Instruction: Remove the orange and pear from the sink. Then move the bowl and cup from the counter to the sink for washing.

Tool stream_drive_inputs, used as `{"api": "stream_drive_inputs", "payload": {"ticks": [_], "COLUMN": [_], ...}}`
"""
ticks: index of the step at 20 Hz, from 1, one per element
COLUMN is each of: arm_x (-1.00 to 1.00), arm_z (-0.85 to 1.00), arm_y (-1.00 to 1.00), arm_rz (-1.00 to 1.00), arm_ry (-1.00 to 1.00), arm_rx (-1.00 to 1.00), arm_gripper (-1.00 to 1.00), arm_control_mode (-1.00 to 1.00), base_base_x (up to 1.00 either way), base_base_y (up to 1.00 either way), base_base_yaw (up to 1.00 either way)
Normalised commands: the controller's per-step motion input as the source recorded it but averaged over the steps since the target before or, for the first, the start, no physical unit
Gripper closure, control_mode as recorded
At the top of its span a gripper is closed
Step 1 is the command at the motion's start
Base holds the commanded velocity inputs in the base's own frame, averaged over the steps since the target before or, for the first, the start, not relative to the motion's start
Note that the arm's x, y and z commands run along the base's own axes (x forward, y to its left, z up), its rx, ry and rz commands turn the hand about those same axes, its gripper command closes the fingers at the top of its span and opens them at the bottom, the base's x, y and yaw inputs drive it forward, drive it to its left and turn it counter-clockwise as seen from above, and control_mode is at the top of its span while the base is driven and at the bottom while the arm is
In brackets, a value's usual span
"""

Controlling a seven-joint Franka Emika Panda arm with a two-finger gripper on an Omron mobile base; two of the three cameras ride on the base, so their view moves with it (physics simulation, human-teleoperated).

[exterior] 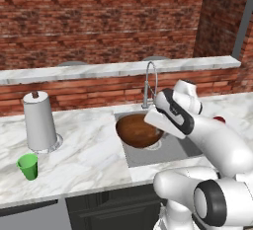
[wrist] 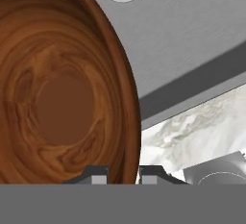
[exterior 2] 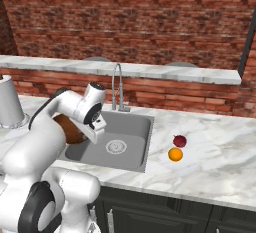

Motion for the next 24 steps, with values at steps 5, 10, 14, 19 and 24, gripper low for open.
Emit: {"api": "stream_drive_inputs", "payload": {"ticks": [5,10,14,19,24], "arm_x": [0.0,0.0,-0.01,0.0,0.0], "arm_z": [0.0,0.0,0.0,0.0,-0.02], "arm_y": [-0.09,-0.17,-0.24,-0.2,-0.16], "arm_rz": [0.0,0.0,0.0,0.0,0.0], "arm_ry": [0.0,0.0,0.0,0.0,0.0], "arm_rx": [0.0,-0.01,-0.03,-0.02,0.0], "arm_gripper": [1.0,1.0,1.0,1.0,1.0], "arm_control_mode": [-1.0,-1.0,-1.0,-1.0,-1.0], "base_base_x": [0.0,0.0,0.0,0.0,0.0], "base_base_y": [0.0,0.0,0.0,0.0,0.0], "base_base_yaw": [0.0,0.0,0.0,0.0,0.0]}}
